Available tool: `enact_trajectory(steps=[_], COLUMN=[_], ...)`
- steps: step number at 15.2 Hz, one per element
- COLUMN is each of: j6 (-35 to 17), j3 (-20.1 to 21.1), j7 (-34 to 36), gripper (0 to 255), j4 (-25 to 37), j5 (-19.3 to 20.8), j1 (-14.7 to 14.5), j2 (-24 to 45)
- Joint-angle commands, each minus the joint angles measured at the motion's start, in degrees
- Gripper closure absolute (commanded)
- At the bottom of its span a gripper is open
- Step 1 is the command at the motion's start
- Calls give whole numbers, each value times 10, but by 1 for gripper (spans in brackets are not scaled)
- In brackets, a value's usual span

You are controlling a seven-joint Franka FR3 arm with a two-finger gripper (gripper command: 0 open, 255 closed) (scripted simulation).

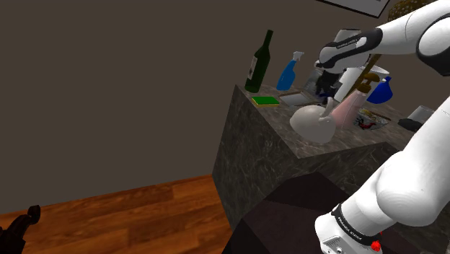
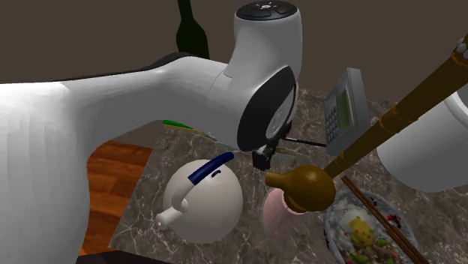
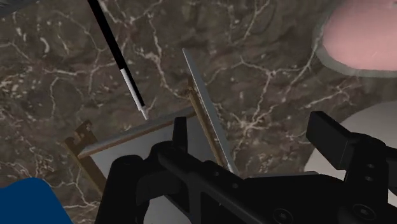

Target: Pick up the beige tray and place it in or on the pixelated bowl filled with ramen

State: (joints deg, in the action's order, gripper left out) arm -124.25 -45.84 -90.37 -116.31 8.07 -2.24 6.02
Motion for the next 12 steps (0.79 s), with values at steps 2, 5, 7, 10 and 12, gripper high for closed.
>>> enact_trajectory(steps=[2,5,7,10,12], j6=[-19,-33,-46,-69,-69], j3=[11,16,19,25,25], j7=[-85,-91,-97,-106,-106], gripper=[0,0,0,0,0], j4=[57,53,48,40,40], j5=[-60,-68,-76,-90,-90], j1=[30,38,43,54,54], j2=[82,93,103,122,122])
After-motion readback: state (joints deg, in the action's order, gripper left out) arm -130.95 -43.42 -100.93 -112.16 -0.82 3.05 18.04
